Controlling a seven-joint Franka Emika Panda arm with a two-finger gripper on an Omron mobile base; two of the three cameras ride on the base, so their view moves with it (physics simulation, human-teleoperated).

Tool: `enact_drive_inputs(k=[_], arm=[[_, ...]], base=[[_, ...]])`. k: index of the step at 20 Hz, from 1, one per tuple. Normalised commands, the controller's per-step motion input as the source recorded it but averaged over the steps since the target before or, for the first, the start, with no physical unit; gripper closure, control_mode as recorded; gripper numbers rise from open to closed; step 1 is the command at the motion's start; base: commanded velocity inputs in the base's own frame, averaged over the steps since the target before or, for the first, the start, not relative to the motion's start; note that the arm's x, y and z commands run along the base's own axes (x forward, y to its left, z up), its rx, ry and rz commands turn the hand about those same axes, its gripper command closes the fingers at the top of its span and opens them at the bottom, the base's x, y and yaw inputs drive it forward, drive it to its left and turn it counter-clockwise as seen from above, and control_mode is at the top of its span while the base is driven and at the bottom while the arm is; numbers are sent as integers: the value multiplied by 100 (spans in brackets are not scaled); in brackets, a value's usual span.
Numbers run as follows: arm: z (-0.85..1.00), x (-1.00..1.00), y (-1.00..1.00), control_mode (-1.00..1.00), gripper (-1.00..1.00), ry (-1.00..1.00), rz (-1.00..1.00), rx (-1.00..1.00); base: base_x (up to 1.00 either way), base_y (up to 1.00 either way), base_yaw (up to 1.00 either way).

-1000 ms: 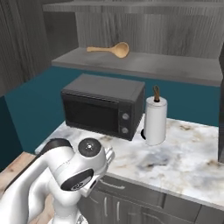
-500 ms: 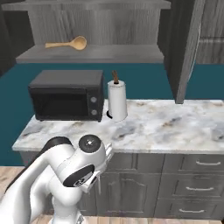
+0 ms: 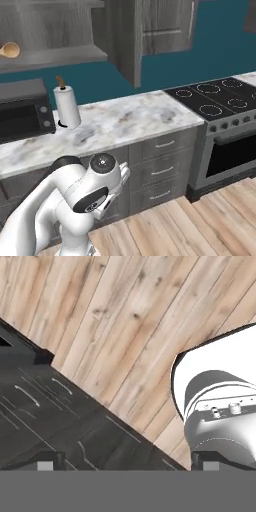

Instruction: Organize the utensils by type. Pick up the wooden spoons from the counter and place them in the open cabinet. Then pick up the metallic utensils from the counter and place them in the open drawer.

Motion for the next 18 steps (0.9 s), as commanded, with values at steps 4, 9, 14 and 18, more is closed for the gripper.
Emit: enact_drive_inputs(k=[4, 9, 14, 18], arm=[[0, 0, 0, 100, -100, 0, 0, 0], [0, 0, 0, 100, -100, 0, 0, 0], [0, 0, 0, 100, -100, 0, 0, 0], [0, 0, 0, 100, -100, 0, 0, 0]], base=[[-36, 0, -73], [-34, 0, -72], [-28, 0, -70], [-22, 0, -67]])
